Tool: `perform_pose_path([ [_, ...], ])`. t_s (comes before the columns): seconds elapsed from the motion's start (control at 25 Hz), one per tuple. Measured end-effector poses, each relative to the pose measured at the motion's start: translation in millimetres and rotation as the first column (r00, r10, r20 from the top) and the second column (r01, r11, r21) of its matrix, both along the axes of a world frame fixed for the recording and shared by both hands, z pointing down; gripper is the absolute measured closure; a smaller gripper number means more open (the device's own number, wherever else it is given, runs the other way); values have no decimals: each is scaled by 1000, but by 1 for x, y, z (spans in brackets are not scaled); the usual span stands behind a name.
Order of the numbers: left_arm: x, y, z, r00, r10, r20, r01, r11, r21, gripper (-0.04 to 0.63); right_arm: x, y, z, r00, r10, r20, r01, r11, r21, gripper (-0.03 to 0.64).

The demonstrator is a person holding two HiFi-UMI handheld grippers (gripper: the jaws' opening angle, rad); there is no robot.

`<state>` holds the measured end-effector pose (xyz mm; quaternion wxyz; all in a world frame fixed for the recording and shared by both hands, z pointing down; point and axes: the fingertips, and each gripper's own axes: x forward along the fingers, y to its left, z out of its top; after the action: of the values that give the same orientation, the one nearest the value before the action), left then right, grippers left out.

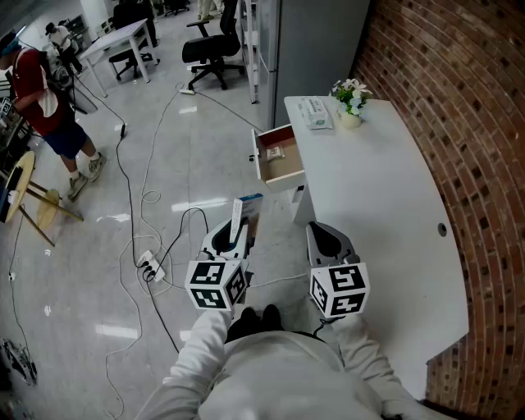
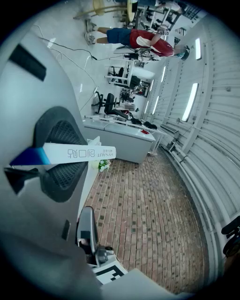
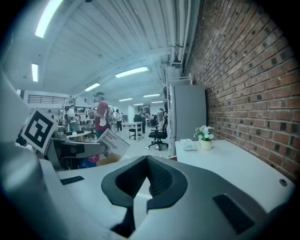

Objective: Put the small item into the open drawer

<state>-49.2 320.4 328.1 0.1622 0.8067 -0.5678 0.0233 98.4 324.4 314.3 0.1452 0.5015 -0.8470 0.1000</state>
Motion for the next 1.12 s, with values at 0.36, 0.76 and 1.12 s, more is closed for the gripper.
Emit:
perform_pose_path([
  [0.36,3,-6,0,1000,-18,9,18,1000,1,509,2,-5,1,1000,-10,20,10,1000,-9,591],
  [0.76,1,-31,4,999,-38,30,39,999,-12,509,7,-27,9,1000,7,20,-7,1000,-25,591],
  [1.12,-1,-94,16,1000,-12,15,13,1000,-27,509,2,-85,18,1000,26,10,-25,999,-47,591],
])
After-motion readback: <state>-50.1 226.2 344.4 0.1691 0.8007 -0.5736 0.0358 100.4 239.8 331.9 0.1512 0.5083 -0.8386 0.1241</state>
